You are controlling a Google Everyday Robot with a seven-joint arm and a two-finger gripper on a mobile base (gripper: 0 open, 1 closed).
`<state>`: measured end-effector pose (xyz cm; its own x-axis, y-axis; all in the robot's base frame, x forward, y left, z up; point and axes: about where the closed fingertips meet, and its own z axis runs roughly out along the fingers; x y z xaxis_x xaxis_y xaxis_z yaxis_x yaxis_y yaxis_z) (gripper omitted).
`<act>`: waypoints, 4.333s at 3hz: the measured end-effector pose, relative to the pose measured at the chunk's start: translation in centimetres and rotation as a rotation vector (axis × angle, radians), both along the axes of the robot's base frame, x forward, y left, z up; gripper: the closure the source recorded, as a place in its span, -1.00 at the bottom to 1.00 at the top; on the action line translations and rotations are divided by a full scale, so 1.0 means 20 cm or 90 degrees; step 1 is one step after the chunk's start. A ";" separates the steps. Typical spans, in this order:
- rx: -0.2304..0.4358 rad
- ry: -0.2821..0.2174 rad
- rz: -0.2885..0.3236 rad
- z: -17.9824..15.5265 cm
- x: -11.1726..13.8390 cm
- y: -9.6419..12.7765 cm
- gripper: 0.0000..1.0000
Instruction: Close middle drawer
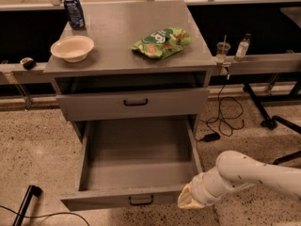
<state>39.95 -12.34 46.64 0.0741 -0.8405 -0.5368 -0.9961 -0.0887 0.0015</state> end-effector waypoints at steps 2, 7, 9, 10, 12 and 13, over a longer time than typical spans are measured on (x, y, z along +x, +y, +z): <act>0.041 0.009 -0.036 -0.20 0.10 0.04 1.00; 0.137 -0.180 -0.255 -0.32 0.47 0.18 1.00; 0.195 -0.253 -0.261 -0.35 0.71 0.12 1.00; 0.204 -0.259 -0.263 -0.32 0.82 0.05 1.00; 0.247 -0.257 -0.247 -0.33 0.93 0.10 1.00; 0.252 -0.275 -0.248 -0.30 1.06 0.08 1.00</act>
Offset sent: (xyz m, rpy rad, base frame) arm 0.0574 0.0082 -0.0744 0.0790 -0.0343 -0.1756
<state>61.19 -10.72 40.62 0.0830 -0.5966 -0.7982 -0.8597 0.3623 -0.3602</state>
